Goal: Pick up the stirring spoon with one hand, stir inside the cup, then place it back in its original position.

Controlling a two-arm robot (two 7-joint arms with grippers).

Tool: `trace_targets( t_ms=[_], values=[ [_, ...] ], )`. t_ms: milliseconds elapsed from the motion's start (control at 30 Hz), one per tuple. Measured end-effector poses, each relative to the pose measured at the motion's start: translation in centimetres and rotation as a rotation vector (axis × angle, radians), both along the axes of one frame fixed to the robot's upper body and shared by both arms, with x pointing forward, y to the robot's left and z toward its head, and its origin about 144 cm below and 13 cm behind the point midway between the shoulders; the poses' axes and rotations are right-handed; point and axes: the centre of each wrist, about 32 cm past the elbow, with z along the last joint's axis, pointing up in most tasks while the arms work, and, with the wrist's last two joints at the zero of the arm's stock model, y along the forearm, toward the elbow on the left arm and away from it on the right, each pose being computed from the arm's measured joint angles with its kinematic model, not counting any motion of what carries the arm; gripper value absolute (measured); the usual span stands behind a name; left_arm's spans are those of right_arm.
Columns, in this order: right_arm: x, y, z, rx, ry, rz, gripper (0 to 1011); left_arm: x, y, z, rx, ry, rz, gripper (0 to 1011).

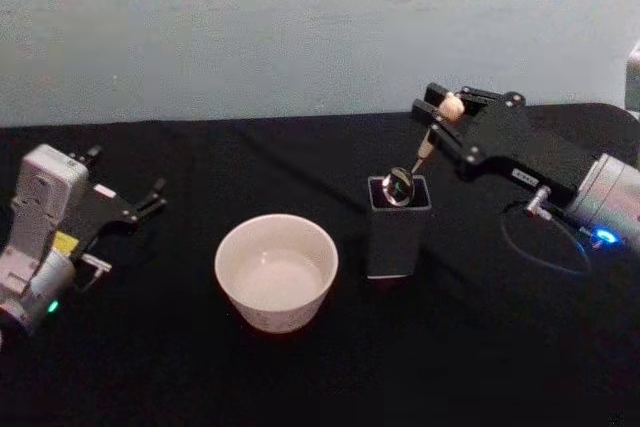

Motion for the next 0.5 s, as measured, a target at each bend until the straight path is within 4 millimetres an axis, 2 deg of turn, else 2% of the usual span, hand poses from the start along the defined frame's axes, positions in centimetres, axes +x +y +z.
trace_targets(
  t_ms=[500],
  values=[
    [0.81, 0.47, -0.97, -0.005, 0.063, 0.006, 213, 0.00, 0.00, 0.00, 0.000, 0.000, 0.000, 1001]
  ],
)
